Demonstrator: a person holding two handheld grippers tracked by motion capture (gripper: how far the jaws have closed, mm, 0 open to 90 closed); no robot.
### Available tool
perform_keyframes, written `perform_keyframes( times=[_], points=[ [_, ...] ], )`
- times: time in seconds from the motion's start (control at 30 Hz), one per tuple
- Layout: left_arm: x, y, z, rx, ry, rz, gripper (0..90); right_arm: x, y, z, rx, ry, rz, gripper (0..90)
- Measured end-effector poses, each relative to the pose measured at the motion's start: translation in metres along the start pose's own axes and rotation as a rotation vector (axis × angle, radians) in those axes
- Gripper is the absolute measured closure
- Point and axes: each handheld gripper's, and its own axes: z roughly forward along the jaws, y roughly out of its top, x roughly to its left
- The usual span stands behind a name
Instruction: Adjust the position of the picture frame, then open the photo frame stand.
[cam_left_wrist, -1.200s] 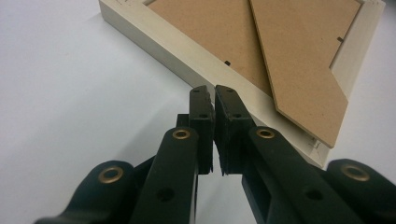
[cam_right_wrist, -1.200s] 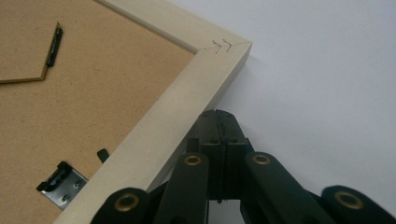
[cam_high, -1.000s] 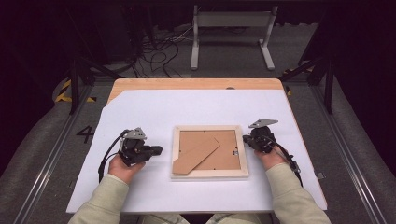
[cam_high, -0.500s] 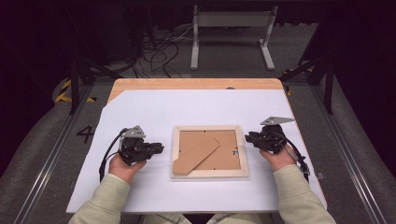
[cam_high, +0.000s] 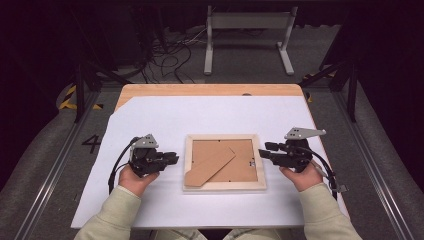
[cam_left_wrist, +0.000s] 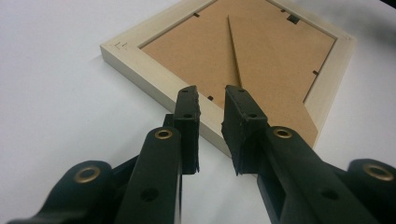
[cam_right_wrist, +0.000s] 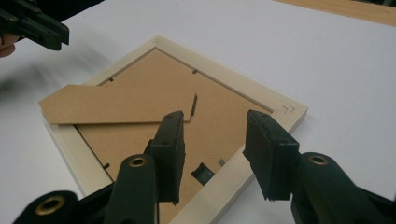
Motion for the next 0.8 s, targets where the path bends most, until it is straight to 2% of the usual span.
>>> perform_keyframes(
  times=[0.07,0.17,0.23,0.43,0.67,0.8],
  points=[
    [-0.002,0.000,-0.001,-0.001,0.006,0.004,73.8,0.000,-0.003,-0.003,-0.002,-0.010,-0.015,57.0],
    [-0.009,0.001,-0.004,-0.011,0.002,0.050,70.1,-0.001,-0.009,-0.008,-0.019,-0.037,-0.057,55.5],
    [-0.014,0.001,-0.006,-0.011,-0.002,0.076,68.4,-0.002,-0.011,-0.011,-0.024,-0.040,-0.065,55.7],
    [-0.023,0.001,-0.005,0.021,-0.029,0.122,66.4,-0.004,-0.014,-0.016,-0.040,-0.037,-0.070,56.0],
    [-0.033,0.001,-0.002,0.058,-0.068,0.152,64.6,-0.004,-0.015,-0.016,-0.036,-0.033,-0.066,56.7],
    [-0.040,0.000,0.001,0.099,-0.081,0.173,63.6,-0.006,-0.014,-0.016,-0.035,-0.032,-0.058,57.1]
  ],
)
